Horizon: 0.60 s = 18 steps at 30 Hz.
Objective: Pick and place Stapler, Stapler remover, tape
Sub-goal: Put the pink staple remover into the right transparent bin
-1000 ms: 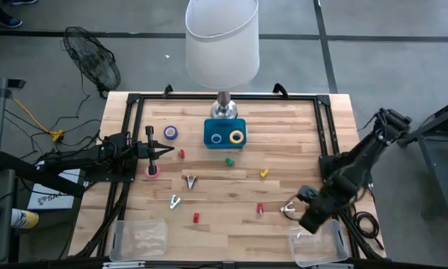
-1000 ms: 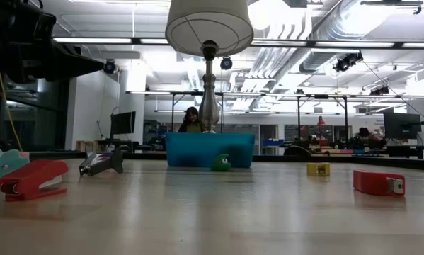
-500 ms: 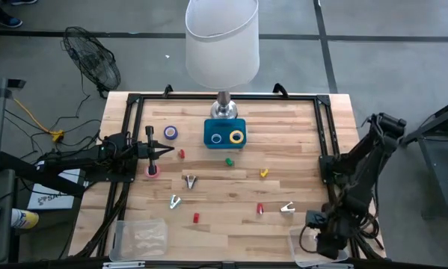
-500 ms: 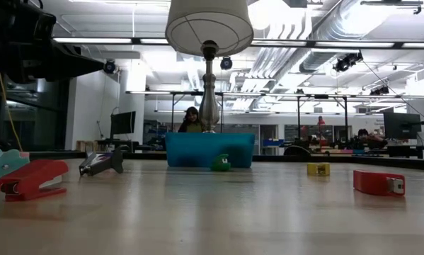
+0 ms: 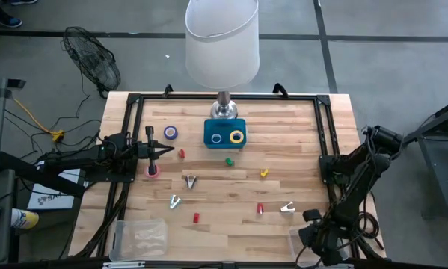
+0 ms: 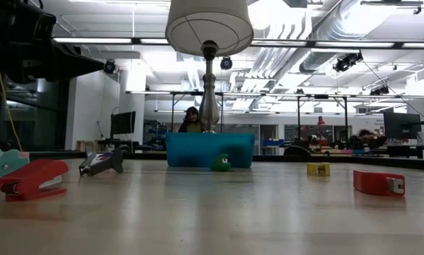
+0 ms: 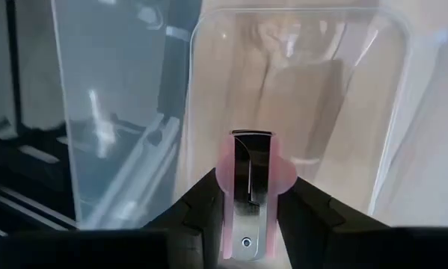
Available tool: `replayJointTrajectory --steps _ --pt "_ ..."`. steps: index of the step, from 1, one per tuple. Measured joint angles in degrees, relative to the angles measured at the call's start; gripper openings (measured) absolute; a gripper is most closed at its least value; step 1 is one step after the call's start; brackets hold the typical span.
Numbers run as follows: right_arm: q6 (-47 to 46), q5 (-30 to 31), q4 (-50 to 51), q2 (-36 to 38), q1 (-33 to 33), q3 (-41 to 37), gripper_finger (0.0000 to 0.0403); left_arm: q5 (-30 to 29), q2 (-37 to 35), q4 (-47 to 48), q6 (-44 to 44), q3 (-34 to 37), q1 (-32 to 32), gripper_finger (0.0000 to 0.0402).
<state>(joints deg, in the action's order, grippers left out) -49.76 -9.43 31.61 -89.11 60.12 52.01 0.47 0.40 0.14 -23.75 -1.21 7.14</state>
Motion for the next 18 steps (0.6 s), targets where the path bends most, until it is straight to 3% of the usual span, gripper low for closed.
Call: replayJointTrajectory --steps 5,18 --pt "5.89 2.63 1.18 -0.56 -0.03 0.00 0.0118 0.00 -0.02 0.00 0.00 0.01 0.00 0.0001" --pt "8.84 8.04 3.70 -0.56 -0.15 0.00 0.0192 0.00 -0.02 0.00 0.00 0.00 0.00 0.0001"
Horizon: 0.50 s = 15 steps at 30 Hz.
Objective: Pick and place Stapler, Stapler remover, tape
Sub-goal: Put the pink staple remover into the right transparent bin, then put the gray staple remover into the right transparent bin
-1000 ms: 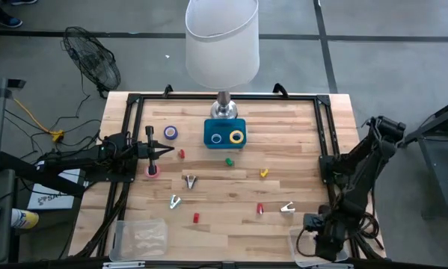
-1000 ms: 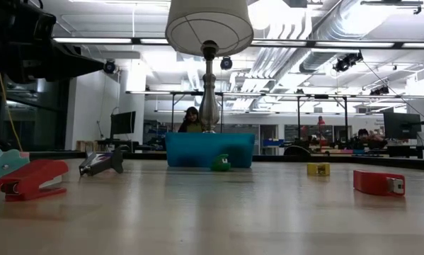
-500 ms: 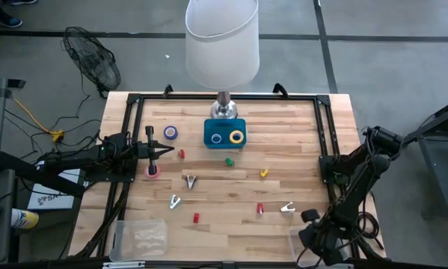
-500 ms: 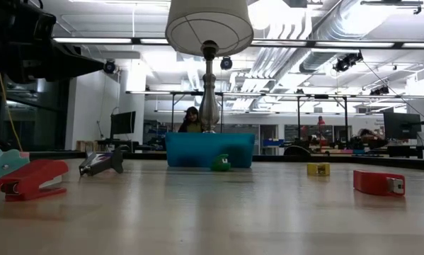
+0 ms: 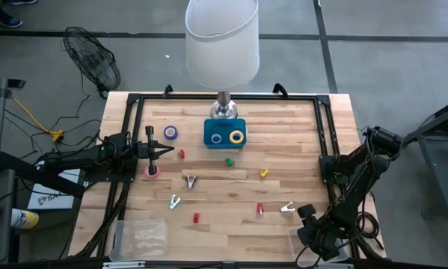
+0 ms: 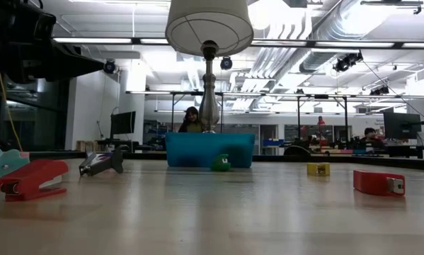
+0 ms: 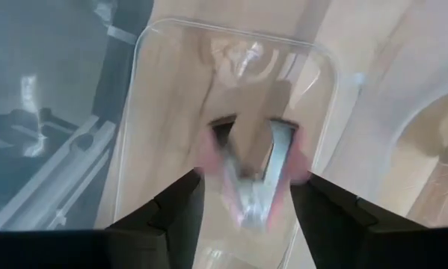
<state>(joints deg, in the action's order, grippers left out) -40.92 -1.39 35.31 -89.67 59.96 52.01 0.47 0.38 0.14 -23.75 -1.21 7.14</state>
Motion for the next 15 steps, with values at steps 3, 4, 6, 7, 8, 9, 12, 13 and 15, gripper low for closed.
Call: replayJointTrajectory --steps 3,4,6,7,8,9,12,13,15 --pt "0.83 -0.81 0.07 0.00 0.00 0.00 0.0203 0.02 0.02 0.00 0.00 0.01 0.00 0.0001" --pt "1.10 -1.08 0.13 0.00 0.00 0.00 0.0204 0.02 0.02 0.00 0.00 0.02 0.00 0.0001" --pt "1.83 -2.11 0.25 0.00 0.00 0.00 0.0206 0.00 0.00 0.00 0.00 0.02 -0.02 0.0001" --pt "2.37 -2.99 0.30 0.00 0.00 0.00 0.0206 0.01 0.00 0.00 0.00 0.02 -0.01 0.0001" --pt "2.48 -3.99 0.34 0.00 0.00 0.00 0.0206 0.00 0.01 0.00 0.00 0.01 0.00 0.0001" --pt "2.46 -5.12 0.46 0.00 0.00 0.00 0.0206 0.00 0.01 0.00 0.00 0.01 -0.01 0.0001" --pt "2.46 -8.20 1.28 0.00 0.00 0.00 0.0207 0.00 0.00 0.00 0.00 0.02 0.00 0.0001" --pt "2.46 -8.77 1.57 0.08 0.00 0.00 0.0207 0.00 0.02 0.00 0.00 0.00 0.00 0.0001" --pt "2.45 -9.07 2.20 0.41 0.00 0.00 0.0207 0.00 0.02 0.00 0.00 0.02 -0.02 0.0001"
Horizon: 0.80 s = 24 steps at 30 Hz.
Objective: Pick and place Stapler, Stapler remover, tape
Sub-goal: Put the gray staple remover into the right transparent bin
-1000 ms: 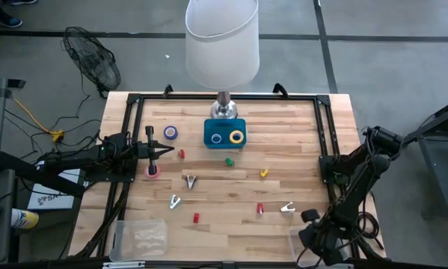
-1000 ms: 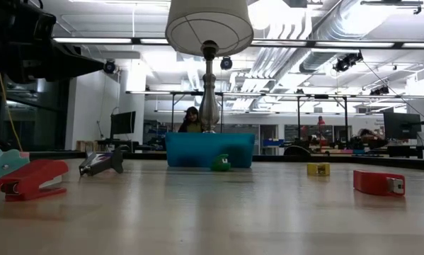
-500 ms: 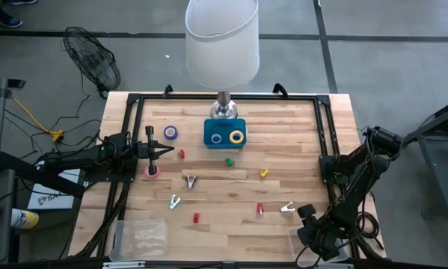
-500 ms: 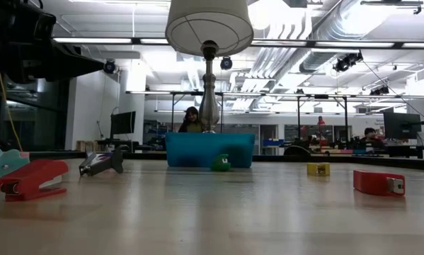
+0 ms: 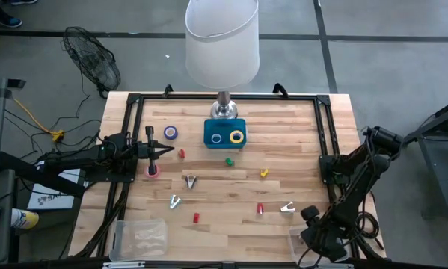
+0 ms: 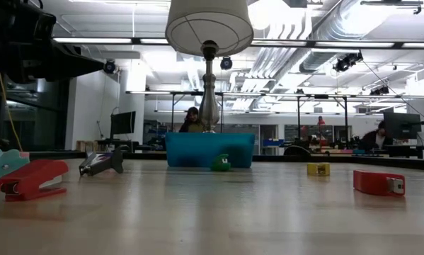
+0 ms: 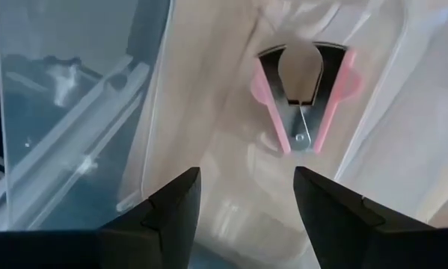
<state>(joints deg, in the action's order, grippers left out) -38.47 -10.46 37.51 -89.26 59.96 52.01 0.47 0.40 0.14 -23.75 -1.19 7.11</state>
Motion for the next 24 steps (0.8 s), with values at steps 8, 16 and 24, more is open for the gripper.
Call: replayJointTrajectory --steps 8,16,24 --pt "-0.23 1.62 2.67 5.45 -0.20 0.00 0.0207 0.02 -0.02 0.00 0.00 -0.02 0.00 0.0001" --pt "4.47 10.03 11.91 12.25 -4.22 0.00 0.0206 0.01 0.00 0.00 0.00 0.00 0.01 0.0001" --pt "17.26 18.02 13.31 14.61 -10.01 0.00 0.0206 0.01 -0.01 0.00 0.00 -0.02 0.00 0.0001"
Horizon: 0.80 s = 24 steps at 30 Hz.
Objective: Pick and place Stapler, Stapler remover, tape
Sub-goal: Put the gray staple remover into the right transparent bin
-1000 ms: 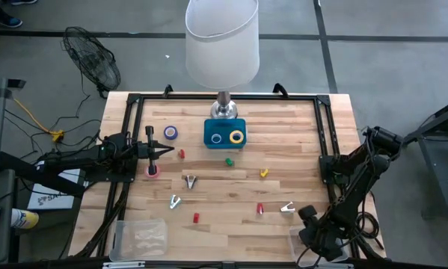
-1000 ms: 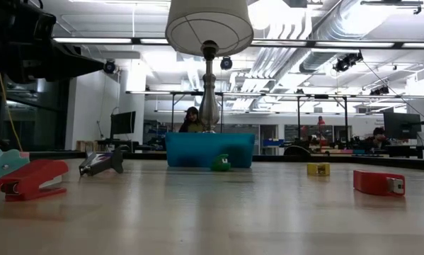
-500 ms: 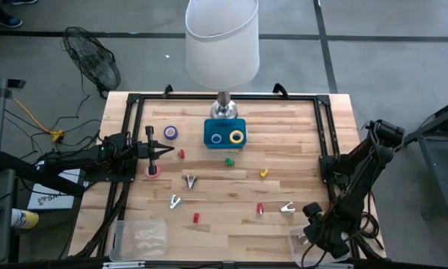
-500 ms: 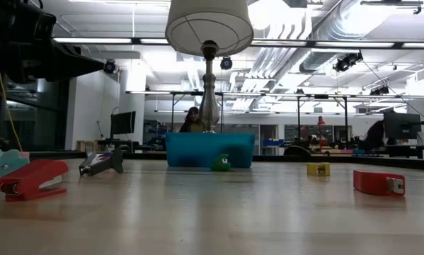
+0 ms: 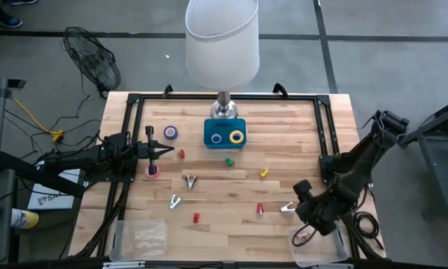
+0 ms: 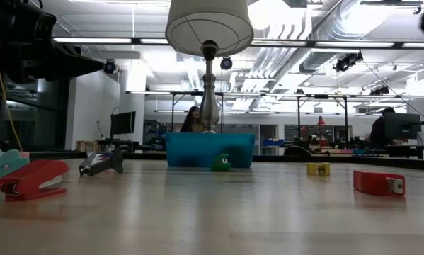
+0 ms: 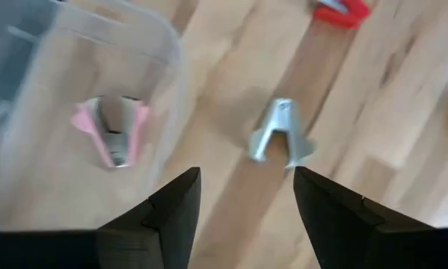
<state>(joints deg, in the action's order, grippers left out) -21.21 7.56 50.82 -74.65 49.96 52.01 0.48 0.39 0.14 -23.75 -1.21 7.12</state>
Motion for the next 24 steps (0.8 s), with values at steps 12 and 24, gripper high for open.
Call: replayJointTrajectory --steps 12,24 --pt "9.44 -2.44 -1.22 -1.25 -10.41 -0.46 0.0217 -0.01 0.01 0.00 0.00 0.02 0.00 0.0001" --pt "11.76 -7.93 -4.58 -8.56 -15.09 -0.46 0.0302 0.00 -0.01 0.00 0.00 0.02 0.00 0.0001"
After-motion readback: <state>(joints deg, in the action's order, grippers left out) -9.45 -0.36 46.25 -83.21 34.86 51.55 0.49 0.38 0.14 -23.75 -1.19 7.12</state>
